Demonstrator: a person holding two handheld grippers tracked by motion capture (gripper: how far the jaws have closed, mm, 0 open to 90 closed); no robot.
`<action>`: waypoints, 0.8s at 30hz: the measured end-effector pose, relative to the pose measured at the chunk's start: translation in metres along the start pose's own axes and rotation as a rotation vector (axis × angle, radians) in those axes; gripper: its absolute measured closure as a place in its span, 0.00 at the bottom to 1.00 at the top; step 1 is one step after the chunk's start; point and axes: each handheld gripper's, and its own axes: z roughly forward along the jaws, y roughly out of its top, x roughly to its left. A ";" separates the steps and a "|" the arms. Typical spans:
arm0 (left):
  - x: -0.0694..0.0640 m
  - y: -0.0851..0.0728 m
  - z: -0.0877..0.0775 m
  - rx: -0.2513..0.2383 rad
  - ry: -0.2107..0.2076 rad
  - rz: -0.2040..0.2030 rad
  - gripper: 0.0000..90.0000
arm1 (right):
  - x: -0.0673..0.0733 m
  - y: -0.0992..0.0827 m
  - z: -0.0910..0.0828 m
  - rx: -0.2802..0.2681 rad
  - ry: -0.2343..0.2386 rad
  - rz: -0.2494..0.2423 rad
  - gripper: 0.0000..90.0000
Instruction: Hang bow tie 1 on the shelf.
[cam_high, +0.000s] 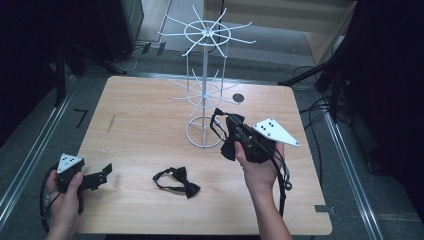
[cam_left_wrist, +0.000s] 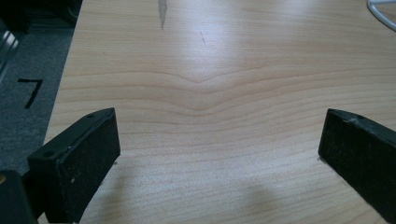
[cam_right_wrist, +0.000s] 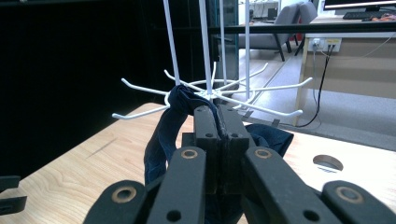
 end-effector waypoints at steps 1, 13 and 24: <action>0.000 0.000 0.000 -0.001 0.002 0.001 0.00 | 0.000 -0.001 0.002 0.007 0.000 -0.001 0.99; 0.000 0.000 -0.001 -0.008 0.000 -0.006 0.00 | -0.004 -0.005 0.022 0.033 -0.004 0.025 0.99; 0.001 0.000 -0.001 -0.004 -0.007 -0.006 0.00 | -0.005 -0.007 0.041 0.054 -0.013 0.031 0.99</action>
